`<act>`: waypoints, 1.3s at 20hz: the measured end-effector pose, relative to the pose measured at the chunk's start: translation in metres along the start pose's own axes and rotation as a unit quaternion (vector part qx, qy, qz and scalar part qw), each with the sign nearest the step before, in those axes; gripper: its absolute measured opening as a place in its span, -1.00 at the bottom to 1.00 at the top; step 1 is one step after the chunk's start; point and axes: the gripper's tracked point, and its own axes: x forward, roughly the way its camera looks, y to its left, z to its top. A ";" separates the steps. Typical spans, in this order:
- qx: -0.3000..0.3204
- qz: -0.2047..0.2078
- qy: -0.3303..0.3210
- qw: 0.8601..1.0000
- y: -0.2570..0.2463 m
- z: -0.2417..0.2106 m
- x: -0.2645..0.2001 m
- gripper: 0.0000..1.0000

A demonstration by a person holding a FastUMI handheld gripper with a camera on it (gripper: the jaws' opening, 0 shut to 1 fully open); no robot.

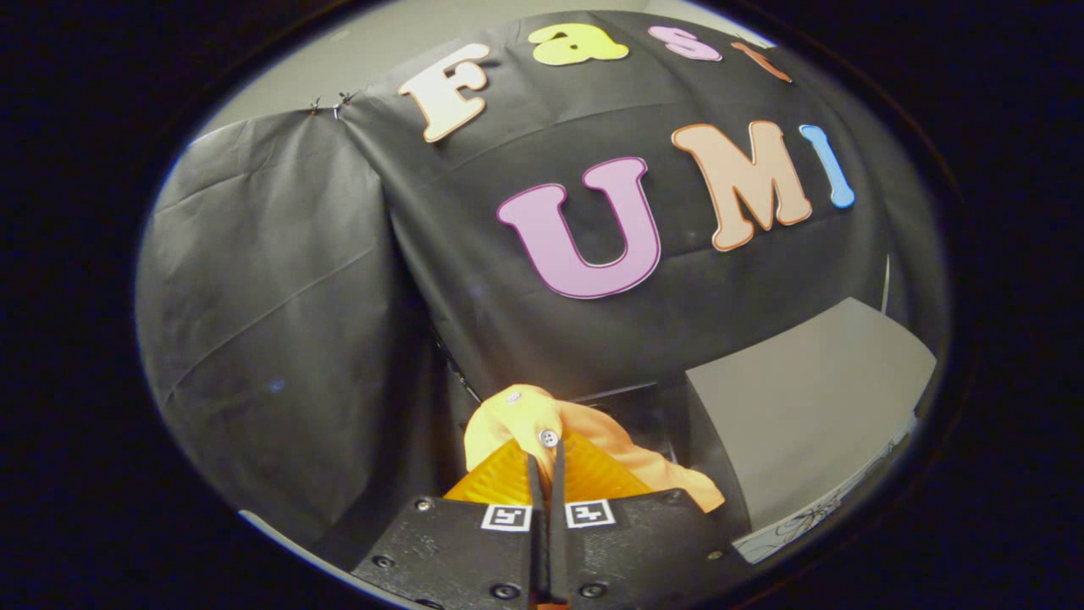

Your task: Put the clothes into the washing machine and then close the washing machine lid.

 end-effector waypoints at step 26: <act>-0.038 -0.034 0.120 0.992 -0.039 -0.261 0.169 -0.99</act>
